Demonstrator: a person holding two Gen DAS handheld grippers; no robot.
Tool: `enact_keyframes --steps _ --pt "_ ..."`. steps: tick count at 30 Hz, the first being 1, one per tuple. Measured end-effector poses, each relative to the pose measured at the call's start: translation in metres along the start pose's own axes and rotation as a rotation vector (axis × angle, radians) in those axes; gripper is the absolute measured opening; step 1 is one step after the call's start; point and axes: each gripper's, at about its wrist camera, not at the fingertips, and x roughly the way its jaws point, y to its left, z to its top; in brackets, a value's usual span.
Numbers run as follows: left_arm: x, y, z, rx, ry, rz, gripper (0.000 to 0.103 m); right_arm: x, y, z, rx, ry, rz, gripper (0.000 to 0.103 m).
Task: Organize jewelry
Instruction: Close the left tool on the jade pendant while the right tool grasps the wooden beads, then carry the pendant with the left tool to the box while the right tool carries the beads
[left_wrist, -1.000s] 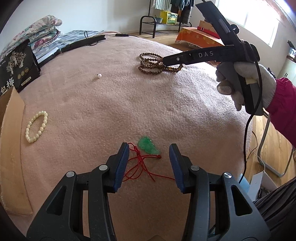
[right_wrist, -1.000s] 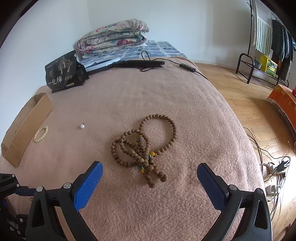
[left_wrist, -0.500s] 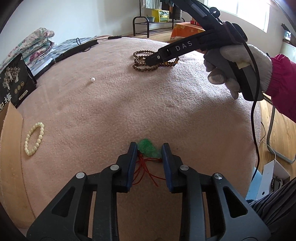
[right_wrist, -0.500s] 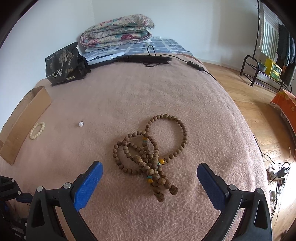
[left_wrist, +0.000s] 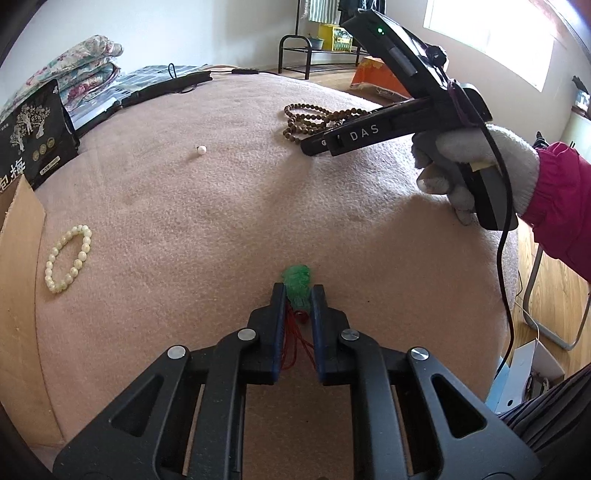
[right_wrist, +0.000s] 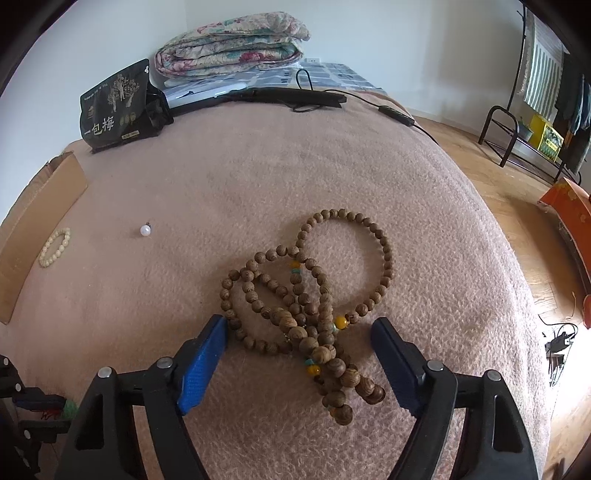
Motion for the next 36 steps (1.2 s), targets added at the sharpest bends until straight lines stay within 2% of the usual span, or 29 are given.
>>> enact_keyframes --steps 2,4,7,10,13,28,36 --pt "0.0 0.001 0.0 0.0 -0.003 -0.003 0.012 -0.001 0.001 0.001 -0.013 -0.001 -0.003 0.066" --pt "-0.001 0.002 -0.001 -0.009 -0.005 -0.006 0.011 -0.002 0.002 0.002 -0.02 -0.003 -0.005 0.048" --pt "-0.004 0.004 0.0 -0.019 -0.014 -0.003 0.009 -0.004 0.0 0.003 -0.02 -0.004 0.0 0.032" --pt "-0.009 0.007 0.0 -0.039 -0.029 0.002 0.005 -0.008 -0.001 0.002 -0.016 -0.008 0.014 0.021" --pt "-0.014 0.012 0.001 -0.064 -0.044 0.002 0.004 -0.017 -0.003 0.002 -0.012 -0.025 0.03 0.015" --pt "-0.048 0.023 0.006 -0.116 -0.119 0.02 0.002 -0.085 -0.009 0.022 0.012 -0.144 0.086 0.012" --pt "-0.068 0.03 0.009 -0.138 -0.156 0.026 0.002 -0.128 0.005 0.043 -0.033 -0.212 0.098 0.012"
